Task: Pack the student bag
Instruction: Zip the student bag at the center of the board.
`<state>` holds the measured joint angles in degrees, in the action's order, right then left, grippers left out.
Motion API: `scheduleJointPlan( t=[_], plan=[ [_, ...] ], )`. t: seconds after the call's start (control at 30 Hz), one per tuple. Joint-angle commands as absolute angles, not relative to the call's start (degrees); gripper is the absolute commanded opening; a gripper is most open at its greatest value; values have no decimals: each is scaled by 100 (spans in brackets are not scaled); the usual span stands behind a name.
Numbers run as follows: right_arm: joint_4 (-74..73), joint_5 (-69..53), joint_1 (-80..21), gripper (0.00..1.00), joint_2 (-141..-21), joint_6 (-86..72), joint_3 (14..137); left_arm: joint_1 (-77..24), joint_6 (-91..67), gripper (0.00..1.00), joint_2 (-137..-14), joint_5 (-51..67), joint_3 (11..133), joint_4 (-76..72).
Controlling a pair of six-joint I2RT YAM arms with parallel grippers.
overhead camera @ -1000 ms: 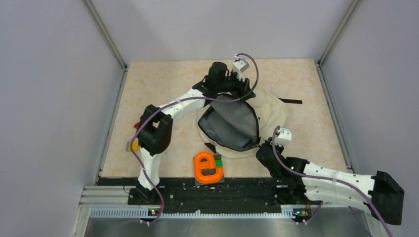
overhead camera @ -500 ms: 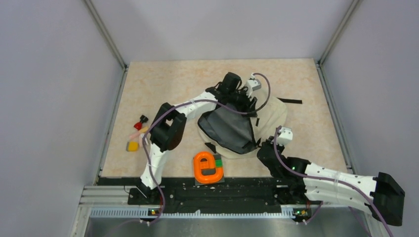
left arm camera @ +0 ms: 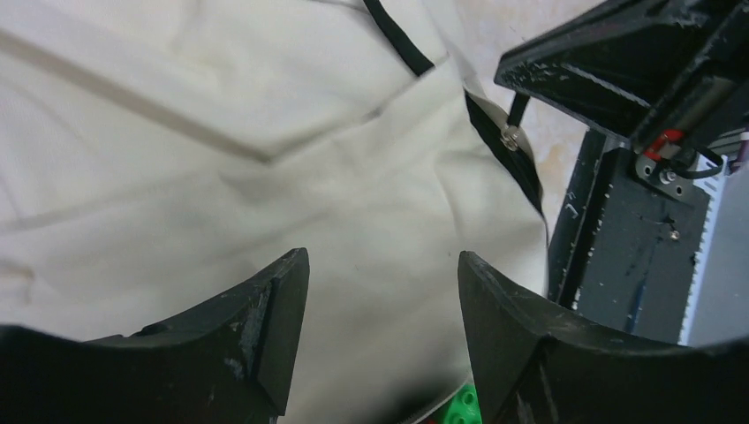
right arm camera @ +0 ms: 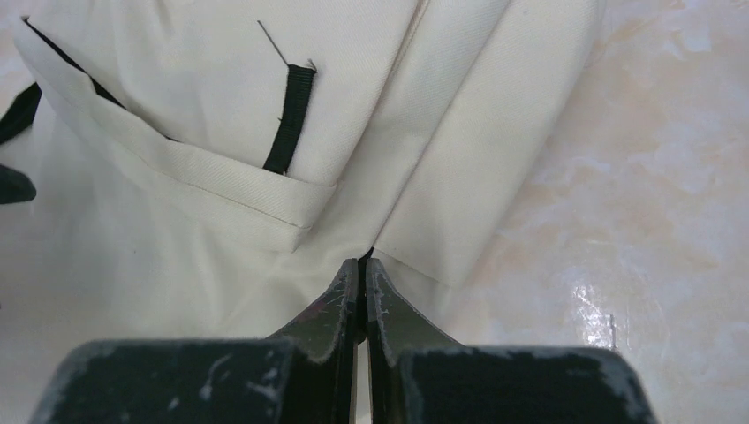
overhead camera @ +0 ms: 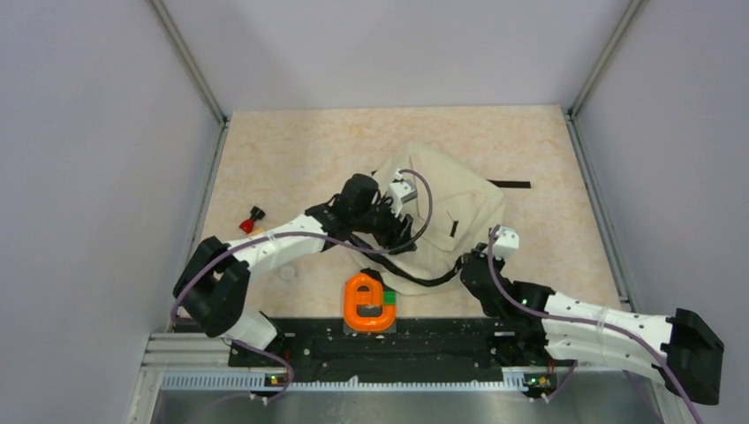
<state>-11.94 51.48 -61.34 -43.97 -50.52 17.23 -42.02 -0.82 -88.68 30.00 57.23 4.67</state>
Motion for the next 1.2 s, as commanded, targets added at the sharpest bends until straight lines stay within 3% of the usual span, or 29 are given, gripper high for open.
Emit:
scheduleJointPlan(
  t=[0.0,0.27,0.43,0.57,0.77,1.17],
  plan=[
    [-772,5072,-6127,0,-4457,-4790,1735,-4281,-717,67,-8292,2861,5201,151],
    [-667,4528,-6131,0,-4640,-4513,1955,-4894,-1169,65,-7091,2018,4357,180],
    [-579,3890,-6126,0,-4790,-4561,2167,-5199,-1813,66,-6545,1635,3381,-1909],
    [-769,3687,-6127,0,-4880,-4881,2393,-5584,-2082,66,-7040,1210,2833,-3621],
    [-554,3471,-6135,0,-5062,-5054,2483,-5925,-2323,66,-8263,890,3013,-4731],
    [-765,3604,-6141,0,-4928,-5552,2600,-6328,-2941,67,-9428,661,2809,-6605]
  ],
)
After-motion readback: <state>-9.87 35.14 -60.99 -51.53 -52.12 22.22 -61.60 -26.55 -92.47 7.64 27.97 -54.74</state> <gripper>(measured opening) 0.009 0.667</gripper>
